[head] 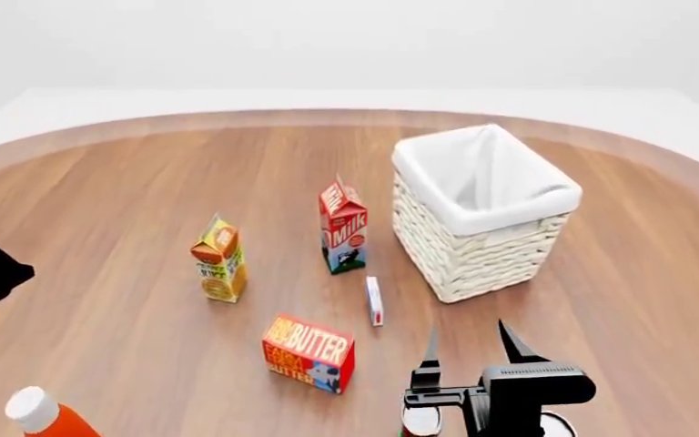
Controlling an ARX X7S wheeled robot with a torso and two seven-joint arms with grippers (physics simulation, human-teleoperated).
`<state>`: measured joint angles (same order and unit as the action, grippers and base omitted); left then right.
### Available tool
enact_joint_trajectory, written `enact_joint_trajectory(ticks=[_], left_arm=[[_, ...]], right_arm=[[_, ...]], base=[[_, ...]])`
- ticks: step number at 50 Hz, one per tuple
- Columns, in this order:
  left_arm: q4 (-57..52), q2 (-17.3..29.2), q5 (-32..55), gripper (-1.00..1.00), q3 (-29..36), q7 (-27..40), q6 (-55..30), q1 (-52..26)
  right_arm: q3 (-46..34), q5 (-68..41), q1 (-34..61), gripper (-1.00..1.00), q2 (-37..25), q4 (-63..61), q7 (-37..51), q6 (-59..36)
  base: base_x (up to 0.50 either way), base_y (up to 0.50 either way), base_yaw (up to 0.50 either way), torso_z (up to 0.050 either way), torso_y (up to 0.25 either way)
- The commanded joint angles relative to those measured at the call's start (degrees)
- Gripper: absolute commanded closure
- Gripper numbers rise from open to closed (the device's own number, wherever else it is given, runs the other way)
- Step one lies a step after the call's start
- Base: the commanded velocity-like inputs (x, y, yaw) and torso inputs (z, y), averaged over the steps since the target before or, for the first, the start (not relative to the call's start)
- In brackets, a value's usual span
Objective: Pick up the cream cheese box and the butter, and put them in the basket.
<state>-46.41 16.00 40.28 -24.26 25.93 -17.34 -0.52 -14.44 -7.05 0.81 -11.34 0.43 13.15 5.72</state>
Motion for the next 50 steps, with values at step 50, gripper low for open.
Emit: enact_joint_trajectory(ticks=[50], left_arm=[[-0.49,1.38,1.45,-1.00,-0.04,1.52,1.12,0.86]], right_arm=[[-1.48,-1.60,0.56,-1.00,-1.01,0.62,1.43,-0.40]], base=[[0.14,0.00,0.00,0.000,0.000]])
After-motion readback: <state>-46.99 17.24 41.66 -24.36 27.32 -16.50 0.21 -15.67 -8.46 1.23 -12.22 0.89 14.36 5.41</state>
